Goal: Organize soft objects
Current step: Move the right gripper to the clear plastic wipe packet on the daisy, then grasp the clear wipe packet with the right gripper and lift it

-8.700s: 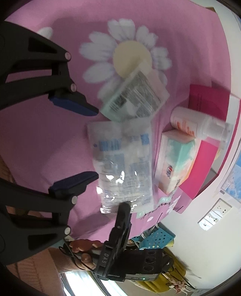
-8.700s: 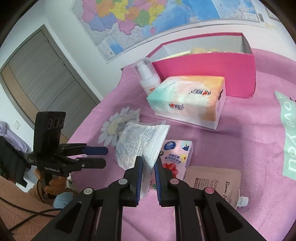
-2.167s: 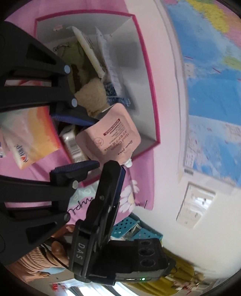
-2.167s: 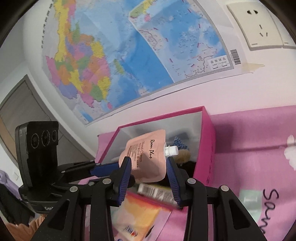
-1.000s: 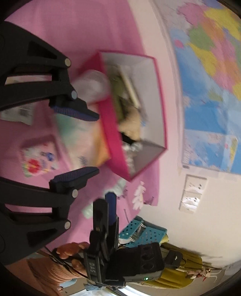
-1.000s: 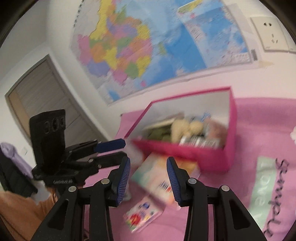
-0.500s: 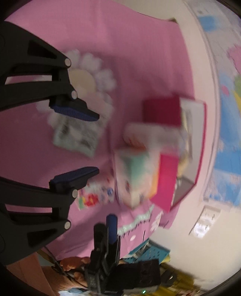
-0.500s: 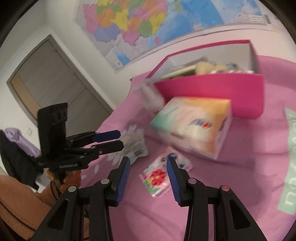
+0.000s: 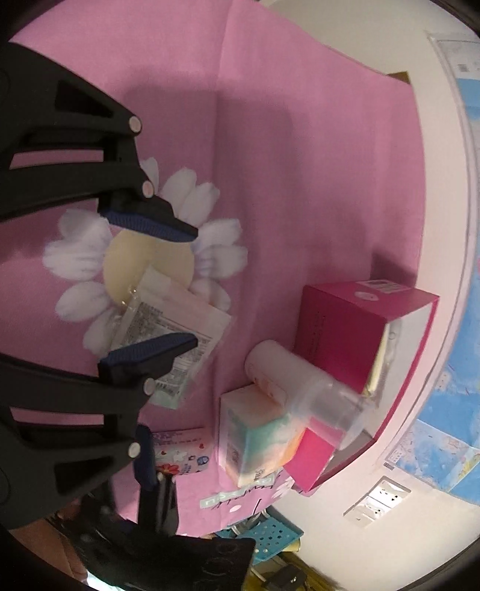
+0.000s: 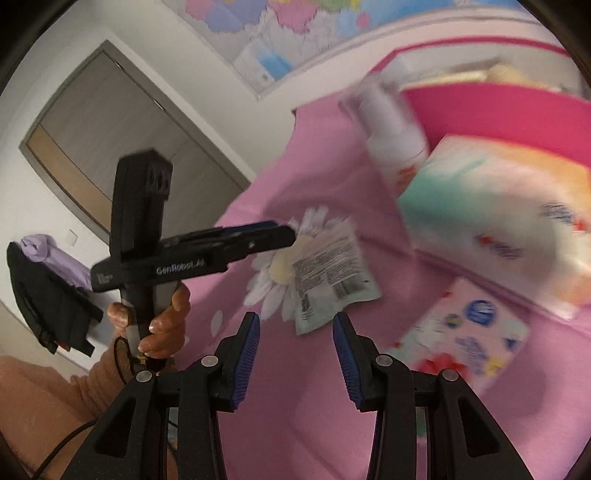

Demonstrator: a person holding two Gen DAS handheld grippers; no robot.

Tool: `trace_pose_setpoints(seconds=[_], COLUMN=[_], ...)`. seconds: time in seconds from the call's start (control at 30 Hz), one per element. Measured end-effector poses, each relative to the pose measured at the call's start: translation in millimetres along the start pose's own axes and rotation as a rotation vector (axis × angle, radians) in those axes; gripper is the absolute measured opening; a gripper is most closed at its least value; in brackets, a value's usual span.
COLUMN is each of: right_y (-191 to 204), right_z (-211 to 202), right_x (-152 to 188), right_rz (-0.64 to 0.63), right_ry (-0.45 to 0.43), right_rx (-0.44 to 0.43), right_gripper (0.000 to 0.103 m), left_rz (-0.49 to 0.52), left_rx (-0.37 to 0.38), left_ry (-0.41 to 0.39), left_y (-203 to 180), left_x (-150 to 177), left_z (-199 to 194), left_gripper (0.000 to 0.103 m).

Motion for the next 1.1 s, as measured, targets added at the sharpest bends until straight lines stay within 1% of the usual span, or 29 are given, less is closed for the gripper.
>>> trace_pose_setpoints(seconds=[0.07,0.1,0.2,0.23,0.27,0.3,0.37,0.4,0.47,0.5,0.57,0.67,0.73,0.9,0.97,1.03,1.1], right_y=[4.3,4.9,2.2,1.0,-2.0,-4.5,-10.6,-13.0,-22.5,-23.5,-18.4,-19.4,-21.0,-24.0,-21.9,-21.3,-20.9], right_z=[11.9,15.0,16.3,16.1,15.7,13.8,7.2,4.8,-3.6,-5.9,-6.4,-1.6,1.4,10.1,13.1,13.4,9.0], right_x=[1.7,2.8,7.0,7.3,7.4,9.1,12.2,12.5,12.0,12.6,12.5,8.8,4.5,-9.4,-11.6,-13.7,-17.3], right_rz=[-0.013,-0.021,-0.041,-0.043,-0.046,-0.05,-0.038,-0.03,-0.009,0.0,0.003,-0.001,0.002,0.013,0.015,0.019,0.045], right_ry=[0.018,0.024,0.031,0.033,0.037,0.042,0.046,0.043,0.02,0.02,0.027,0.02,0.009,-0.025,-0.027,-0.041,-0.071], right_rx=[0.017,0.032,0.086,0.107,0.158,0.193,0.238,0.256,0.321,0.319,0.272,0.302,0.315,0.331,0.309,0.288,0.215], right_gripper=[0.042,0.042,0.042,0.042,0.042,0.042,0.042,0.042,0.042,0.042,0.042,0.042,0.042,0.042,0.043,0.041,0.041], left_rz=[0.006,0.012,0.032,0.04,0.042,0.044,0.046,0.056,0.082,0.092,0.099,0.089,0.072,0.08,0.076,0.067,0.066], left_rx=[0.03,0.032,0.068,0.072,0.08,0.108,0.164,0.177,0.191,0.195,0.199,0.184,0.203,0.226,0.233,0.248,0.249], left_ry=[0.015,0.025,0.049,0.046,0.048,0.05,0.058,0.064,0.073,0.073,0.074,0.073,0.073,0.071,0.07,0.067,0.063], left_y=[-2.7,-4.1,-9.8,-12.0,-11.7,-15.3,-22.4,-27.0,-36.6,-40.0,-42.5,-39.0,-37.1,-40.9,-36.9,-34.7,-33.7], left_x=[1.4,3.3,9.5,10.7,11.0,12.7,16.4,19.0,25.3,27.1,28.3,25.2,23.3,24.7,25.2,26.4,27.3], left_z=[3.8,6.6,11.4,10.6,10.3,8.7,7.5,7.5,7.1,6.1,5.4,6.6,7.3,7.6,6.6,5.6,4.5], left_gripper=[0.053,0.053,0.053,0.053,0.053,0.053,0.053,0.053,0.053,0.053,0.053,0.053,0.053,0.053,0.053,0.053,0.053])
Point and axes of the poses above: each gripper's, at about its wrist camera, not at the fingertips, and z roughly the way its jaws point, y to its left, x to its underside, the point moved 8 cm from there along z, roughly the way its jaws point, and after that the axes turned 8 degrees about z, right-handed, at the moved point
